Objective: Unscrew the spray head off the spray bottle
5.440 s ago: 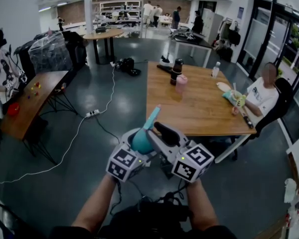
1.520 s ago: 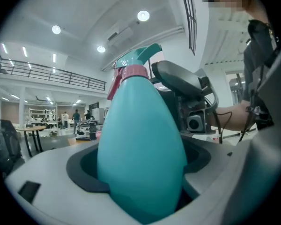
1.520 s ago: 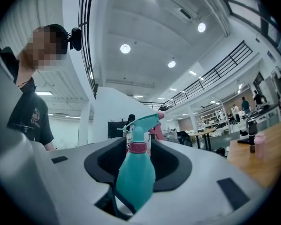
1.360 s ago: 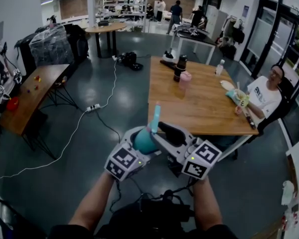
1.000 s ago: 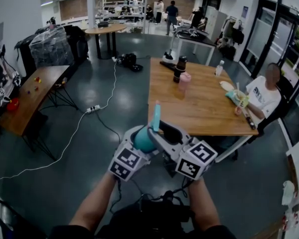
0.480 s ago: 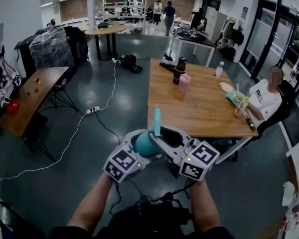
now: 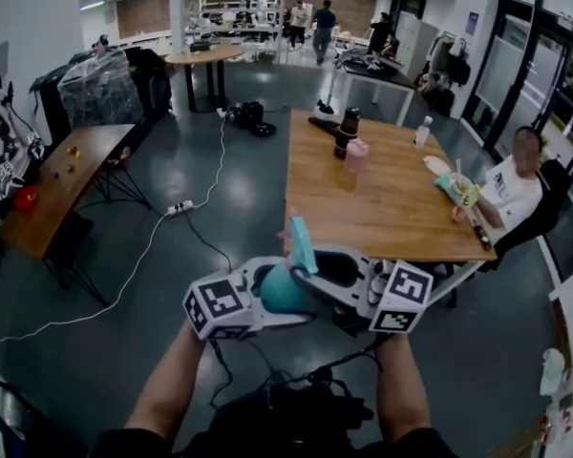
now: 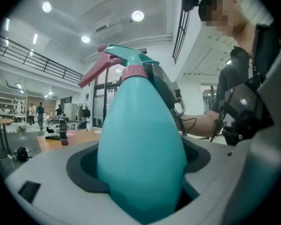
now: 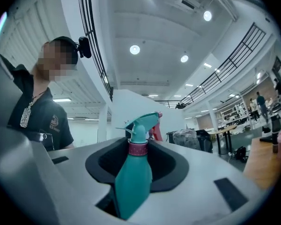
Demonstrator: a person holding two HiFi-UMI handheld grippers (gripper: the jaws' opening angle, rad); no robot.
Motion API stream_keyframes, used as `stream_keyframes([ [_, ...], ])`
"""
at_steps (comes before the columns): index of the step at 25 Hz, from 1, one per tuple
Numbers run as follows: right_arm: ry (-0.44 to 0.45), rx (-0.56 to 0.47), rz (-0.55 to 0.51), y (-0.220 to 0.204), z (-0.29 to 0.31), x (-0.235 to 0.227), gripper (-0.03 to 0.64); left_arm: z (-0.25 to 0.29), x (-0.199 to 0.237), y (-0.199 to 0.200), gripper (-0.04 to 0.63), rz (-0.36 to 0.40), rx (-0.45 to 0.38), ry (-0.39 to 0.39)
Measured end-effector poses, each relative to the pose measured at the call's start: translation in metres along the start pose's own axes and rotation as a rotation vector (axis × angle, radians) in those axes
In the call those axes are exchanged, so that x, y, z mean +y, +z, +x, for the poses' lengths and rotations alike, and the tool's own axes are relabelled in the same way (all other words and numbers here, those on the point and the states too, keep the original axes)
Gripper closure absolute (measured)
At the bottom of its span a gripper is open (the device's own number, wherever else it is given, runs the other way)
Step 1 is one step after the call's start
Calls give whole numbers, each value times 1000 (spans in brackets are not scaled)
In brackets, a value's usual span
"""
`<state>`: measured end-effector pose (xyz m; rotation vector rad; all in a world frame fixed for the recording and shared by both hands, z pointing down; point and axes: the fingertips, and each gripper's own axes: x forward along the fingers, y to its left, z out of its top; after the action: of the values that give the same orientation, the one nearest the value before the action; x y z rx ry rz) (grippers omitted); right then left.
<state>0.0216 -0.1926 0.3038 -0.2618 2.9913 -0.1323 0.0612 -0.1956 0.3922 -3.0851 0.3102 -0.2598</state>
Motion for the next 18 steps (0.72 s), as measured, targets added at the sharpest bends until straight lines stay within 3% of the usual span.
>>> stream_keyframes([
  [3, 20, -17, 5, 1, -1, 2, 471, 0, -4, 0, 163, -11, -11, -20],
  [6, -19, -23, 5, 1, -1, -2, 468, 2, 2, 2, 163, -22, -27, 19],
  [18, -283, -8, -18, -3, 6, -32, 460, -13, 62, -12, 163, -44, 11, 389],
])
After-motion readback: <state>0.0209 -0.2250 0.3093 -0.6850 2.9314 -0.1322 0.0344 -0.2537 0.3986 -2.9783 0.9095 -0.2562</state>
